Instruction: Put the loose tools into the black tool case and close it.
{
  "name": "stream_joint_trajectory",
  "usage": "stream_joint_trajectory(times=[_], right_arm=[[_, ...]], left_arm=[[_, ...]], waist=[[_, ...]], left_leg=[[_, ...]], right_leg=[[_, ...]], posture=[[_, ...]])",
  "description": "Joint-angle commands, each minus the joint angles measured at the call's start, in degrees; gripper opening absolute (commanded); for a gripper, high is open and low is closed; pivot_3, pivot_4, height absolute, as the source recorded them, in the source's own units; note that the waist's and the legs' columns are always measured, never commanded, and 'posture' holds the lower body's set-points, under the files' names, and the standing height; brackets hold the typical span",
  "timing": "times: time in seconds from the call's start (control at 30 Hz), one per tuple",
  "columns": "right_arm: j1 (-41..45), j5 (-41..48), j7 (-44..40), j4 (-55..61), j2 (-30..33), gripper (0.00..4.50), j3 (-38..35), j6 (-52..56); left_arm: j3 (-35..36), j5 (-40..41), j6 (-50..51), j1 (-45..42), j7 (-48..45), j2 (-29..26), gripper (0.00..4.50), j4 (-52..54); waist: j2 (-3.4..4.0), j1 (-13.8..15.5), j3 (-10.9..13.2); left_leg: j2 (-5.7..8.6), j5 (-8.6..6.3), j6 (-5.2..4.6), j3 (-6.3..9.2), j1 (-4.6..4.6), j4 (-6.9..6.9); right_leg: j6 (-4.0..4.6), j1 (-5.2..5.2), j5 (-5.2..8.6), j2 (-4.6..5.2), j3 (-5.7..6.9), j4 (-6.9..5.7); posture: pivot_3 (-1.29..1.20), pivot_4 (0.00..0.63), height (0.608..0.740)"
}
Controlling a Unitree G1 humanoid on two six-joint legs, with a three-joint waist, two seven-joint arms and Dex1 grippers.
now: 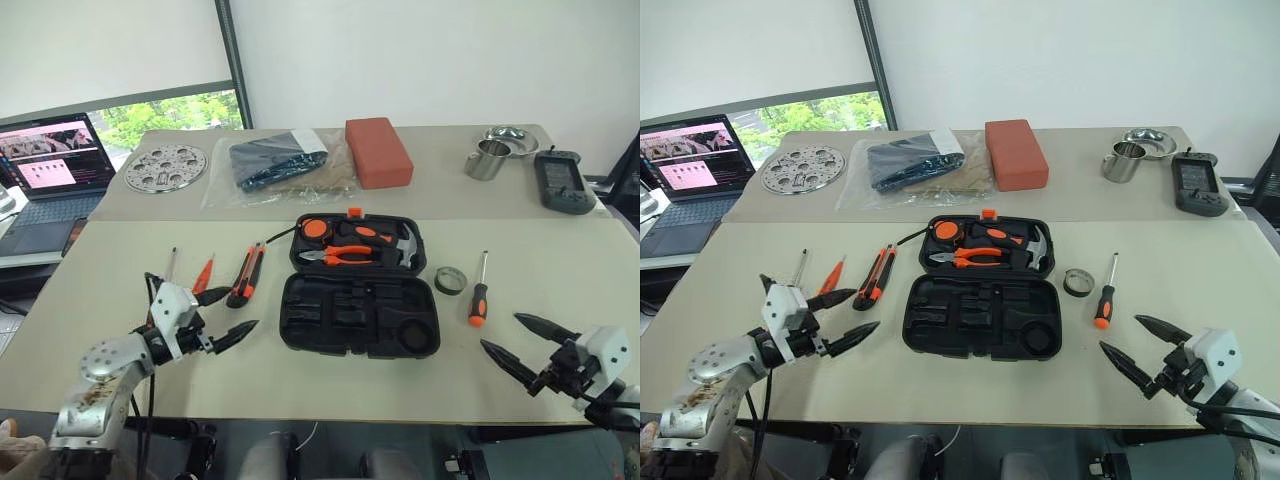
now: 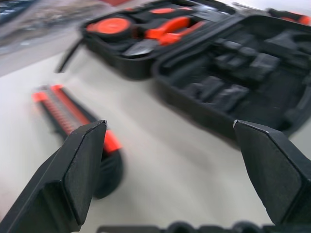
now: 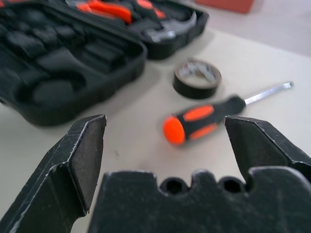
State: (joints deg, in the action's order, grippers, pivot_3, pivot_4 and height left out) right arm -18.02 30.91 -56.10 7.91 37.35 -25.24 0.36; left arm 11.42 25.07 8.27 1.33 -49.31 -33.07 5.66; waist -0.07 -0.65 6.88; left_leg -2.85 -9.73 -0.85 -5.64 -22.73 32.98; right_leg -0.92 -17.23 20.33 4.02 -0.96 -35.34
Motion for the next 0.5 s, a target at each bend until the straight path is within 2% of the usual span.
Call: stream_joint_trajectory(times=[0.03, 0.17, 0.33, 0.5], right_arm=[[2.38, 7.78, -1.81, 11.20, 2.85, 4.47, 0.61, 5.64], [7.06, 9.93, -2.03, 16.75, 4.55, 4.47, 4.30, 9.34], [15.39, 10.84, -1.41, 18.85, 5.15, 4.47, 9.08, 13.10], [20.46, 9.86, -1.74, 19.29, 5.91, 4.47, 11.90, 15.45]], left_arm=[[6.42, -0.77, 3.02, -2.68, 13.09, 2.75, 4.50, -0.28], [11.20, -0.15, 8.12, -1.66, 23.76, 6.25, 4.50, 1.45], [14.33, -5.45, 10.97, -0.20, 34.33, 7.10, 4.50, 0.75], [12.50, -6.15, 17.21, 1.74, 34.47, 6.02, 4.50, 1.13]], waist=[[-0.05, -0.08, 0.02], [-0.25, -0.26, 0.07], [-0.39, 0.01, 0.16], [-0.36, 0.36, 0.10]], left_leg=[[0.00, 0.00, 0.00, 0.02, -0.01, 0.04], [-0.03, 0.00, 0.00, 0.07, 0.08, 0.09], [-0.01, 0.02, 0.02, 0.09, 0.07, 0.14], [0.00, 0.03, 0.05, 0.10, 0.09, 0.14]], right_leg=[[0.00, 0.00, 0.00, 0.00, 0.00, -0.05], [-0.01, 0.00, 0.00, -0.03, -0.05, -0.20], [-0.01, -0.04, 0.00, -0.04, -0.04, -0.30], [-0.01, -0.03, 0.00, 0.01, -0.01, -0.34]], posture=[[0.00, 0.150, 0.740], [0.00, 0.150, 0.740], [0.00, 0.150, 0.740], [0.00, 0.150, 0.740]])
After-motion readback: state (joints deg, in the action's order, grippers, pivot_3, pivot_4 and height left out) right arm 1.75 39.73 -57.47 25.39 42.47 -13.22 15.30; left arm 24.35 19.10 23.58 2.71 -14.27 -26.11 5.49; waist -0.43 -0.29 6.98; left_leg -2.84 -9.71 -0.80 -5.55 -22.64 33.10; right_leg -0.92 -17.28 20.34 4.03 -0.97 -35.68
